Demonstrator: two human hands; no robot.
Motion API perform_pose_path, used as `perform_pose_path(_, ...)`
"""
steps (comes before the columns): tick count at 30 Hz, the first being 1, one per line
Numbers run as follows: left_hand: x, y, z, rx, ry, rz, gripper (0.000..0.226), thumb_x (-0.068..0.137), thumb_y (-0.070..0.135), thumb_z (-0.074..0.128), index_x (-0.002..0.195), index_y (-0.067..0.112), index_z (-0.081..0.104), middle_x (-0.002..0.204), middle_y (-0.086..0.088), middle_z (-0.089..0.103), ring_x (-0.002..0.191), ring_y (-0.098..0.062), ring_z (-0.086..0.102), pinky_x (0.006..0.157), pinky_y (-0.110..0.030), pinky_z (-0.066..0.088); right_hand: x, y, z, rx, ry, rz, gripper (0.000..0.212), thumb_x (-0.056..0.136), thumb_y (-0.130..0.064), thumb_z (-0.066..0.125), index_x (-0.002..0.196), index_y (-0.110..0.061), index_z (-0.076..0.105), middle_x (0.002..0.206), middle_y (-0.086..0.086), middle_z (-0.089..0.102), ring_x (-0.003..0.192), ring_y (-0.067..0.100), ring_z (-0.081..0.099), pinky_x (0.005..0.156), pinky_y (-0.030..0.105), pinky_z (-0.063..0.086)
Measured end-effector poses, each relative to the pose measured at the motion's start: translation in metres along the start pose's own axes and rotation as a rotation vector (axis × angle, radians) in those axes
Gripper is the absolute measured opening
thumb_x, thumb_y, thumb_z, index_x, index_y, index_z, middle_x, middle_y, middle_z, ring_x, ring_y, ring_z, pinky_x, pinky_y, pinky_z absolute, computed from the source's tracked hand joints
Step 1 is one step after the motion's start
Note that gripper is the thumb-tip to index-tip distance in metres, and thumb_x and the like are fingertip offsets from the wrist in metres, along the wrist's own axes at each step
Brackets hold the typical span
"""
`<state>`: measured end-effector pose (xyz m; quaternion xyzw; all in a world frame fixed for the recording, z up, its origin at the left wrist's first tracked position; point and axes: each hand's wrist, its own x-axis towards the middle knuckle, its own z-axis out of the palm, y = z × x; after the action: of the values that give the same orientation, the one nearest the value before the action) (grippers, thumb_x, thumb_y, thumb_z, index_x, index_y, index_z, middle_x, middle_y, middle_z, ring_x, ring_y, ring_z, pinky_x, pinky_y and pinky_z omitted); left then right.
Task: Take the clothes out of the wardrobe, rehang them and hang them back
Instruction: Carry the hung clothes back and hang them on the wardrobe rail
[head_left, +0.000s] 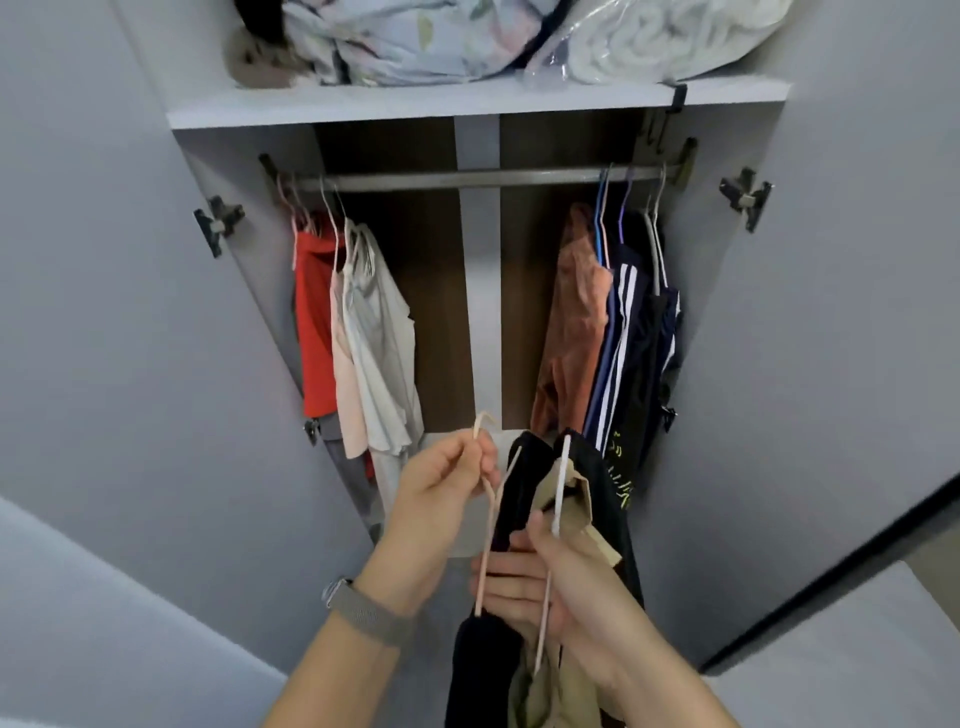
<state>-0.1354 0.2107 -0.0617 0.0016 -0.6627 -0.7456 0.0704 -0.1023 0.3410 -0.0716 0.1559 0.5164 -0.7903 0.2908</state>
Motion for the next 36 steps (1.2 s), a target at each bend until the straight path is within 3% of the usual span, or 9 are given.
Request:
perform_pose_path(3,0.041,0.004,-0.01,-0.008,-0.06,0.008,0.033,0.099,0.001,0.034,0.074,0.01,0.053,0.061,0.007,0.048,0.062,-0.01,0.046,0.07,-0.03,0.041,0.041,-0.021,0.003,0.012,0.056,-0.023,0.036,0.099,-0.034,0.043,0.099,0.001,0.05,0.072,0.019,0.071,0.057,0.029,0.068,0.049,0.032,0.056)
perform_pose_path(5,0.065,-0.001,-0.01,-0.012,-0.073,-0.018,0.036,0.1,0.001,0.033,0.072,0.014,0.053,0.061,0.008,0.047,0.062,-0.01,0.044,0.071,-0.033,0.036,0.068,-0.034,-0.009,0.002,0.126,-0.026,0.035,0.098,-0.036,0.045,0.097,-0.001,0.05,0.054,0.009,0.058,0.039,0.018,0.048,0.038,0.024,0.04)
perform_pose_path(8,0.11,-0.01,-0.006,-0.031,-0.049,-0.048,0.044,0.1,0.001,0.033,0.069,0.02,0.058,0.062,0.007,0.047,0.063,-0.009,0.043,0.07,-0.028,0.036,0.113,-0.056,-0.031,-0.014,0.139,0.018,0.031,0.1,-0.036,0.044,0.094,-0.006,0.049,0.048,-0.001,0.038,0.037,0.007,0.024,0.034,0.017,0.019)
perform_pose_path(11,0.164,-0.017,0.002,0.004,0.03,-0.016,0.039,0.1,0.003,0.032,0.073,0.015,0.057,0.062,0.009,0.048,0.064,-0.009,0.041,0.071,-0.028,0.034,0.159,-0.082,-0.047,-0.078,0.105,0.063,0.029,0.1,-0.036,0.043,0.089,-0.01,0.049,0.048,-0.007,0.029,0.036,0.005,0.019,0.034,0.015,0.014)
perform_pose_path(17,0.254,-0.005,-0.012,0.029,0.183,0.08,0.036,0.099,-0.001,0.032,0.075,0.015,0.053,0.066,0.007,0.047,0.063,-0.009,0.04,0.067,-0.023,0.035,0.236,-0.138,-0.033,-0.201,-0.048,0.076,0.026,0.1,-0.036,0.045,0.088,-0.013,0.053,0.05,-0.008,0.032,0.04,0.005,0.022,0.037,0.018,0.014)
perform_pose_path(22,0.292,0.011,-0.041,0.021,0.235,0.11,0.034,0.096,-0.008,0.031,0.075,0.012,0.049,0.064,0.009,0.048,0.06,-0.005,0.041,0.062,-0.015,0.038,0.282,-0.172,0.0,-0.254,-0.163,0.116,0.012,0.092,-0.008,0.051,0.084,-0.016,0.05,0.053,-0.008,0.029,0.042,0.005,0.02,0.036,0.018,0.013)
perform_pose_path(26,0.317,0.016,-0.065,-0.004,0.218,0.106,0.034,0.095,-0.011,0.03,0.075,0.01,0.049,0.065,0.006,0.049,0.061,-0.007,0.044,0.063,-0.013,0.043,0.316,-0.195,0.022,-0.287,-0.12,0.116,0.008,0.09,-0.007,0.051,0.089,-0.013,0.056,0.052,-0.009,0.033,0.044,0.006,0.022,0.038,0.018,0.013)
perform_pose_path(32,0.346,0.026,-0.1,0.02,0.097,0.102,0.015,0.092,0.003,0.045,0.078,0.008,0.05,0.071,0.0,0.047,0.069,-0.014,0.045,0.075,-0.025,0.047,0.336,-0.218,0.044,-0.054,0.025,-0.064,0.008,0.087,-0.006,0.061,0.083,-0.011,0.056,0.055,-0.002,0.047,0.043,0.006,0.032,0.038,0.017,0.018)
perform_pose_path(36,0.36,0.033,-0.121,0.056,0.082,0.072,0.028,0.099,0.0,0.034,0.079,0.007,0.051,0.075,-0.005,0.046,0.076,-0.024,0.045,0.087,-0.04,0.044,0.337,-0.206,0.053,0.015,0.049,-0.241,0.009,0.091,-0.013,0.062,0.084,-0.008,0.059,0.068,0.003,0.056,0.053,0.008,0.045,0.046,0.017,0.034)
